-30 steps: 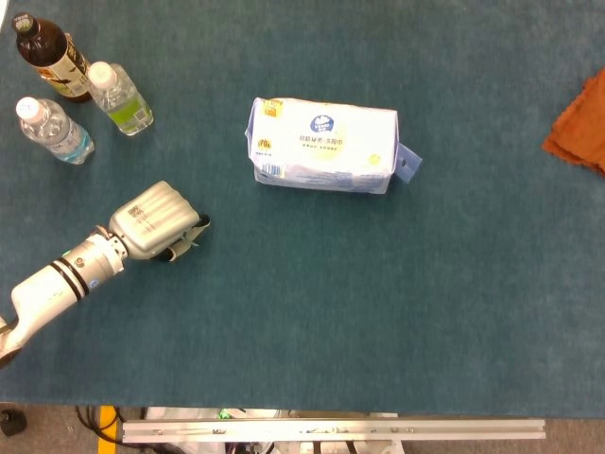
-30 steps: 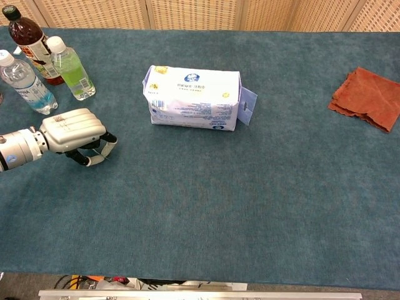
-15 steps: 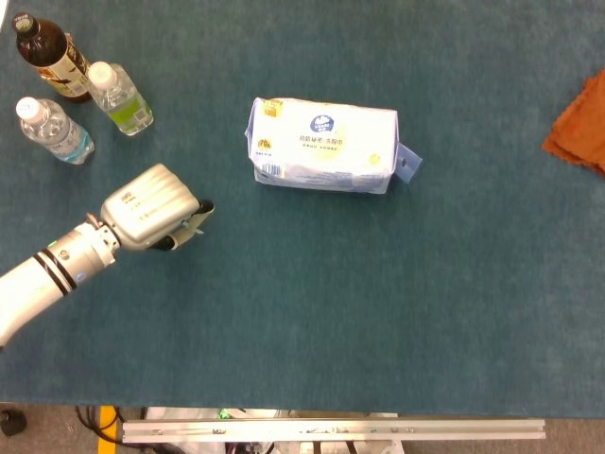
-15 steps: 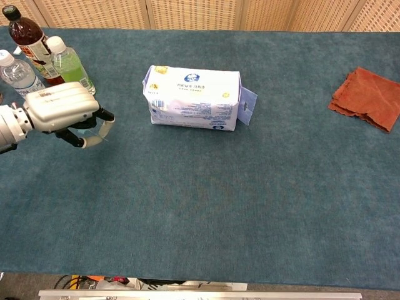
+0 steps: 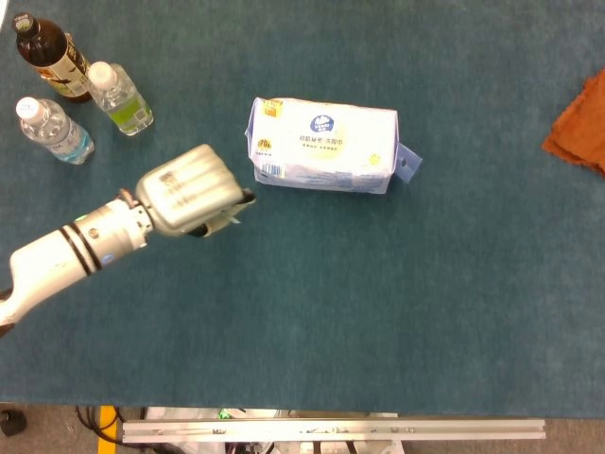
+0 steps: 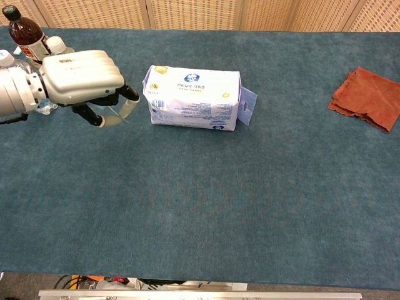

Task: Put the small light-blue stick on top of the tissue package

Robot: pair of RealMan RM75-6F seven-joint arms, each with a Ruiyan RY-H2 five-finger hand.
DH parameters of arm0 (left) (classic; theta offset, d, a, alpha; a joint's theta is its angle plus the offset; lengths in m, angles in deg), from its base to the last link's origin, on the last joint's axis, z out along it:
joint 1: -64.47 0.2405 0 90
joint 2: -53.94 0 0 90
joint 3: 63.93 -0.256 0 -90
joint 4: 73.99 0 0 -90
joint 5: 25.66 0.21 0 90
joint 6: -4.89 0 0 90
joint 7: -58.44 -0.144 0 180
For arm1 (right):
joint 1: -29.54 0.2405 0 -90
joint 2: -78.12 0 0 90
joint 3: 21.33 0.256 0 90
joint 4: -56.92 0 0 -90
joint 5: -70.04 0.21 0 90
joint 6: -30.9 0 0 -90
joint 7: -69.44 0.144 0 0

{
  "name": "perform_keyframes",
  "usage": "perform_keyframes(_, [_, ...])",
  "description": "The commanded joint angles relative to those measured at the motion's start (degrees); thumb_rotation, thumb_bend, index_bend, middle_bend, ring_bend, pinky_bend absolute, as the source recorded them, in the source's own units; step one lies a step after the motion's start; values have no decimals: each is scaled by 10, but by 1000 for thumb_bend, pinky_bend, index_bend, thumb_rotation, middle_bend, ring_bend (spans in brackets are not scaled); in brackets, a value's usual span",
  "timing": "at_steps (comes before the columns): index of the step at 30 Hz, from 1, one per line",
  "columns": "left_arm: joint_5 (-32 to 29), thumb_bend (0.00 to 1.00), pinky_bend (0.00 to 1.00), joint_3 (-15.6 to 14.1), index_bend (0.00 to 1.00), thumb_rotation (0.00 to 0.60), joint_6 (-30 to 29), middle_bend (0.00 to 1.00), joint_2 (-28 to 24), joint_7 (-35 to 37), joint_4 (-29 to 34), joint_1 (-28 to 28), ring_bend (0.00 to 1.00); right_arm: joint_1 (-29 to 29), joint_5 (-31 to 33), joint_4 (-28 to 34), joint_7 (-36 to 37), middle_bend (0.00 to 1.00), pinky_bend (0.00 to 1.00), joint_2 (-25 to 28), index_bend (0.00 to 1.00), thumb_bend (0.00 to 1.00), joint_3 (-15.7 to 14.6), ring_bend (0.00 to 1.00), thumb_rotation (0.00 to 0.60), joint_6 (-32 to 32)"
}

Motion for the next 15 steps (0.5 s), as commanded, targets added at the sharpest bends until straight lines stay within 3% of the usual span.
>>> perform_keyframes(1, [-4,387,949,13,568,600,20,987,-3,-7,15,-17,978,3,0,1,-1,352,391,1,229,433,1,262,600,3])
perform_keyframes(15, [-55,387,949,62,562,600,124,981,32,-26,-4,-93,975,12,14,-2,-4,352,391,-2,229,433,3,262,600,14])
